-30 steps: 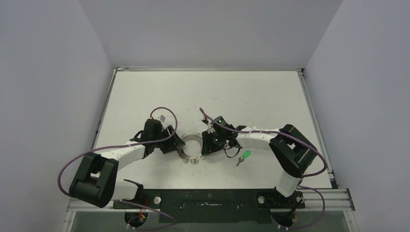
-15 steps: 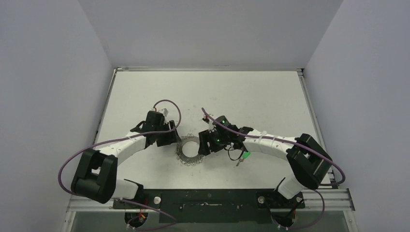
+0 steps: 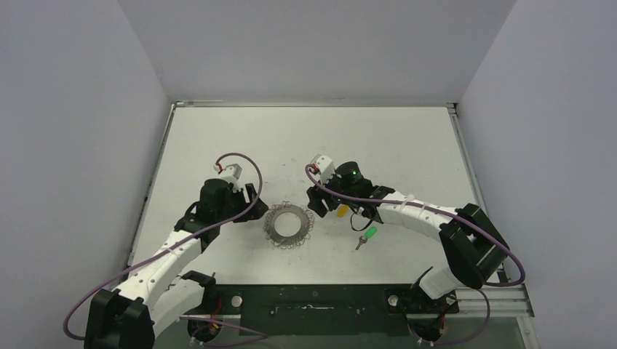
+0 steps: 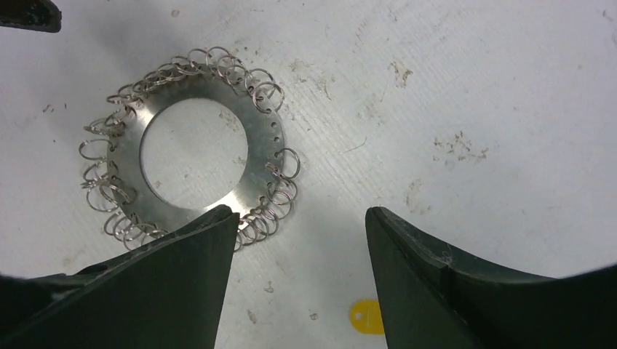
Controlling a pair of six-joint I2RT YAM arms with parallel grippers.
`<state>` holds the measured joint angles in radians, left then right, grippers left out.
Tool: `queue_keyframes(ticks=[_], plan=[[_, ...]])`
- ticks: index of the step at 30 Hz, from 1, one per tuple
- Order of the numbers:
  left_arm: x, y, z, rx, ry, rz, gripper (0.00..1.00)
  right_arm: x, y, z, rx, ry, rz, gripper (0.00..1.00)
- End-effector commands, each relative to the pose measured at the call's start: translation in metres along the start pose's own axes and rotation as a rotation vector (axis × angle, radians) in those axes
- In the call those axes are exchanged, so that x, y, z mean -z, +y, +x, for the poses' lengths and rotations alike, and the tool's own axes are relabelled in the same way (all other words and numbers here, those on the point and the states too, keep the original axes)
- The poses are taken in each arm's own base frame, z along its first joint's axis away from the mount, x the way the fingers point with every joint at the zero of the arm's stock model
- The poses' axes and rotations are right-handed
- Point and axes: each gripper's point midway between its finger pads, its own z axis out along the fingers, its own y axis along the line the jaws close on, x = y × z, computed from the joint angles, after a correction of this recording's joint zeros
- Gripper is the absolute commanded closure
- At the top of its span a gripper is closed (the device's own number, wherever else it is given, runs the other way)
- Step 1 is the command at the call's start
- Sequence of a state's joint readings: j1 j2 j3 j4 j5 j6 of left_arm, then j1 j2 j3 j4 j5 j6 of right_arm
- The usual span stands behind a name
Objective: Put the keys on the keyring
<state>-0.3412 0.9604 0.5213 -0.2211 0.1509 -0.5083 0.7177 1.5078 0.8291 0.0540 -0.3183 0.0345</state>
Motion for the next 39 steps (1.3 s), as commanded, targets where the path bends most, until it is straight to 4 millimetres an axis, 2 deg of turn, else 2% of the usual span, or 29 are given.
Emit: queue_keyframes(ticks=[1, 4, 10, 21, 29, 39], plan=[[0.003, -0.026, -0.012, -0.014, -0.092, 0.161, 0.36, -0.006, 0.008, -0.019, 0.299, -0.084, -0.111, 0.35], [0.006, -0.036, -0.013, -0.031, -0.128, 0.238, 0.36, -0.015, 0.011, -0.012, 0.358, -0.057, -0.165, 0.36], [0.009, -0.041, -0.01, -0.065, -0.213, 0.319, 0.36, -0.027, 0.015, -0.005, 0.428, -0.067, -0.23, 0.39], [0.026, -0.045, -0.009, -0.208, -0.378, 0.413, 0.37, -0.031, 0.016, -0.006, 0.502, -0.118, -0.318, 0.49], [0.019, -0.044, -0.002, -0.214, -0.336, 0.418, 0.4, -0.031, 0.017, -0.003, 0.536, -0.122, -0.328, 0.52], [0.005, -0.06, 0.011, -0.244, -0.244, 0.483, 0.47, -0.034, 0.018, 0.003, 0.576, -0.114, -0.344, 0.56]])
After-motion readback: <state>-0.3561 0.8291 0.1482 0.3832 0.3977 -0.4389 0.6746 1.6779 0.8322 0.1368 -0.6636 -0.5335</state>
